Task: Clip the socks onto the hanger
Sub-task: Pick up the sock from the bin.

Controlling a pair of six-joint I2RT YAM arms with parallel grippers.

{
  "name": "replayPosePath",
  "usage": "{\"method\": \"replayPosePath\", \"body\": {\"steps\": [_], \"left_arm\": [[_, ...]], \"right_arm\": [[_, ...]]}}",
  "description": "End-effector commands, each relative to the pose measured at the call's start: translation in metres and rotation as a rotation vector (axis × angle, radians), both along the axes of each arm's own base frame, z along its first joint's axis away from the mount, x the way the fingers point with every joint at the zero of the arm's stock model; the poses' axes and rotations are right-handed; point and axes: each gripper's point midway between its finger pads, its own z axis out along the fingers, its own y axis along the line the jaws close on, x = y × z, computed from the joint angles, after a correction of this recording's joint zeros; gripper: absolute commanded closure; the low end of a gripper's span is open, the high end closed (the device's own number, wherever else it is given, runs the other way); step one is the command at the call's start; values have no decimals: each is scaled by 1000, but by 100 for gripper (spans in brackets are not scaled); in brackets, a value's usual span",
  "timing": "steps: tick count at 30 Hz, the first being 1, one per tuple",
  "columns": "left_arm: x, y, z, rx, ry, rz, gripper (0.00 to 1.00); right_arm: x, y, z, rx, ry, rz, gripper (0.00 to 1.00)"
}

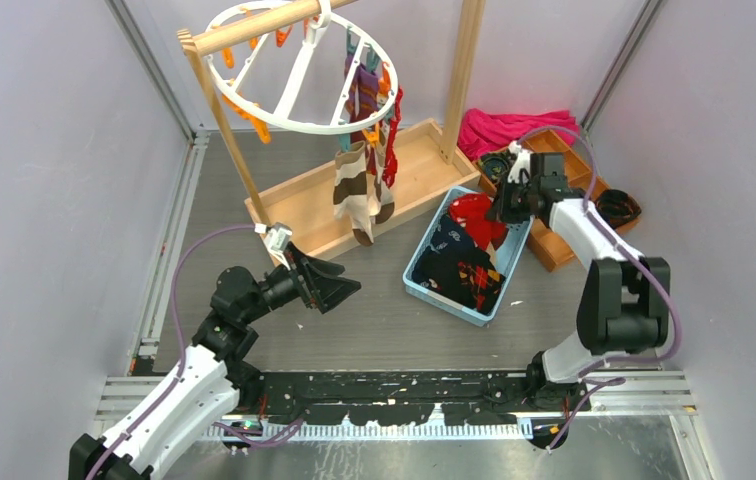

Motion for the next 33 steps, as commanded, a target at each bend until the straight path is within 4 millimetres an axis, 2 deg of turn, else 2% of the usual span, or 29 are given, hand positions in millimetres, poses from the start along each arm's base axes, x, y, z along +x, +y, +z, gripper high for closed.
{"method": "replayPosePath", "body": {"steps": [1, 5, 11, 16, 22, 26, 29, 33], "left_arm": [[-2, -1, 10, -20, -42, -14, 6], [-3, -1, 13, -24, -49, -16, 6], [-5, -8, 17, -30, -55, -46, 7], [-12, -30, 17, -20, -85, -100, 9], [-16, -60, 12, 13, -140, -107, 10], [-11, -74, 13, 12, -154, -109, 11], [-7, -82, 15, 3, -163, -109, 11], [-3, -89, 21, 3, -287, -110, 12]], "right_arm": [[4, -7, 66, -11, -208, 17, 99], [-8, -4, 100, 25, -296, 60, 99], [-33, 16, 151, 121, -423, 178, 98], [-62, 44, 164, 252, -397, 364, 96], [-69, 46, 188, 262, -405, 367, 98], [-77, 52, 213, 307, -411, 385, 99], [-86, 58, 245, 345, -441, 416, 99], [-105, 70, 283, 420, -467, 494, 99]]}}
